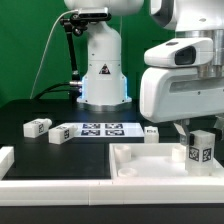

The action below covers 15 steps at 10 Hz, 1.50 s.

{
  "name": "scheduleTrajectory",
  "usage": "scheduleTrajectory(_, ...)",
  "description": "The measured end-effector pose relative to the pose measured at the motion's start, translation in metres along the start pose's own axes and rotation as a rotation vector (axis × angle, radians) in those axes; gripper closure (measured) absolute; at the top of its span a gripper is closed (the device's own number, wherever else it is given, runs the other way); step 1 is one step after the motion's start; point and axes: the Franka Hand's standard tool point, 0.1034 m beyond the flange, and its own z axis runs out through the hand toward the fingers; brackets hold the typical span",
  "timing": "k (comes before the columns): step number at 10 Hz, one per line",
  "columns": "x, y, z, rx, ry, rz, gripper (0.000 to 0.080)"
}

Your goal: Assemble one leg

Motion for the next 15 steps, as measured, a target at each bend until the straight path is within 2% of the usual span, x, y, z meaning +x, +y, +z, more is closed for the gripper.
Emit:
scheduleTrajectory(1,-0.0001,0.0001,0.0000,0.000,0.000,0.024,0.0509)
scheduleTrajectory(2,0.0001,0.0001,0.0000,0.000,0.002,0.035,0.0509)
scheduleTrajectory(4,-0.0006,0.0005,0.0006,-0.002,0.036,0.332,0.0509)
scheduleTrajectory(8,-0.0006,0.0037,0.0009,0.027,0.056,0.943,0.0509)
scheduleTrajectory(13,-0.0013,0.0033,0.0008,0.049,0.037,1.398,0.0507)
scheduleTrajectory(14,-0.0016,0.0034,0.0016,0.048,0.037,1.369,0.0428)
scheduleTrajectory(15,-0.0021,0.0031,0.0019,0.045,0.034,1.326,0.0289)
